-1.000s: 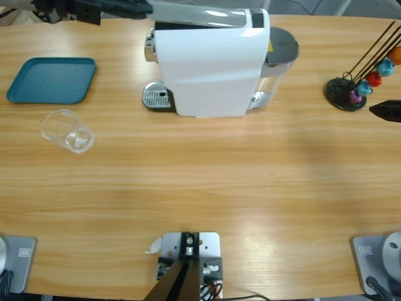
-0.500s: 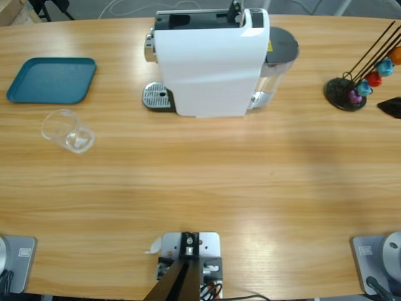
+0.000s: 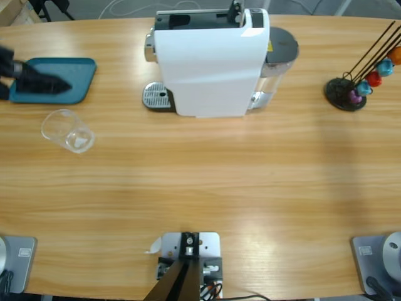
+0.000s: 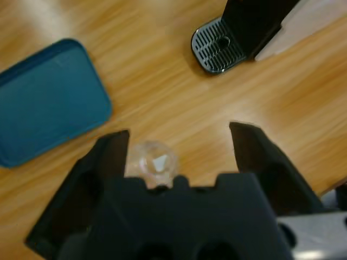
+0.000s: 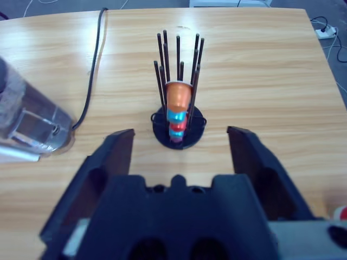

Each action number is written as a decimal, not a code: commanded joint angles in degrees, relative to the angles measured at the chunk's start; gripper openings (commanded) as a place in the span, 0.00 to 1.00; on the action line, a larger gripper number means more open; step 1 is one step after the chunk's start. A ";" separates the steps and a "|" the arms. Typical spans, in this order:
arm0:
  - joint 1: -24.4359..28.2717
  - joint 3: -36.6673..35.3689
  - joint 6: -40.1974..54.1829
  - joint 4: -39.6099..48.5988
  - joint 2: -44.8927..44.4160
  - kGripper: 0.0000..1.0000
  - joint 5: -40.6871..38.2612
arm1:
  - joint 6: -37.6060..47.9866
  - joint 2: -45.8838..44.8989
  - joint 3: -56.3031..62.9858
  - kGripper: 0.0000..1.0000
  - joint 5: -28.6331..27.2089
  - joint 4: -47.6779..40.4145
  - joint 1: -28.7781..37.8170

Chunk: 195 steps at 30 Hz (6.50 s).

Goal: Pour coffee

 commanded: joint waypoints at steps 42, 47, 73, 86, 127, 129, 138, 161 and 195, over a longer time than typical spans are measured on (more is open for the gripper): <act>-0.52 2.86 -4.62 -7.85 -0.23 1.00 -4.27 | 0.77 16.23 5.06 0.09 -1.84 -14.89 -2.48; -0.59 3.07 -4.71 -7.88 0.10 1.00 -5.05 | 0.77 15.07 4.60 0.09 -1.93 -13.73 -2.48; -1.31 6.34 -6.81 -8.27 -0.25 1.00 -6.61 | 0.15 11.71 -8.48 0.00 -4.39 -3.39 -0.23; -1.75 6.85 -7.52 -8.53 -0.69 1.00 -7.84 | -10.02 2.42 -17.93 0.00 6.35 8.47 12.66; -1.75 6.08 -3.56 -8.36 -8.16 0.99 -14.08 | -37.83 55.22 -75.08 0.00 18.75 33.70 38.18; -1.75 6.13 -3.56 -8.36 -8.16 0.99 -14.08 | -38.08 55.24 -74.47 0.00 19.08 34.10 38.50; -1.75 6.27 -3.60 -8.37 -8.25 0.99 -14.08 | -37.66 56.61 -70.37 0.00 20.28 33.47 39.27; -1.75 6.62 -3.65 -9.41 -7.47 0.99 -14.17 | -36.41 56.06 -69.47 0.00 17.16 31.06 37.34; -1.75 7.48 -3.83 -10.90 -8.47 0.99 -14.17 | -18.06 42.84 -68.49 0.00 12.49 30.74 51.17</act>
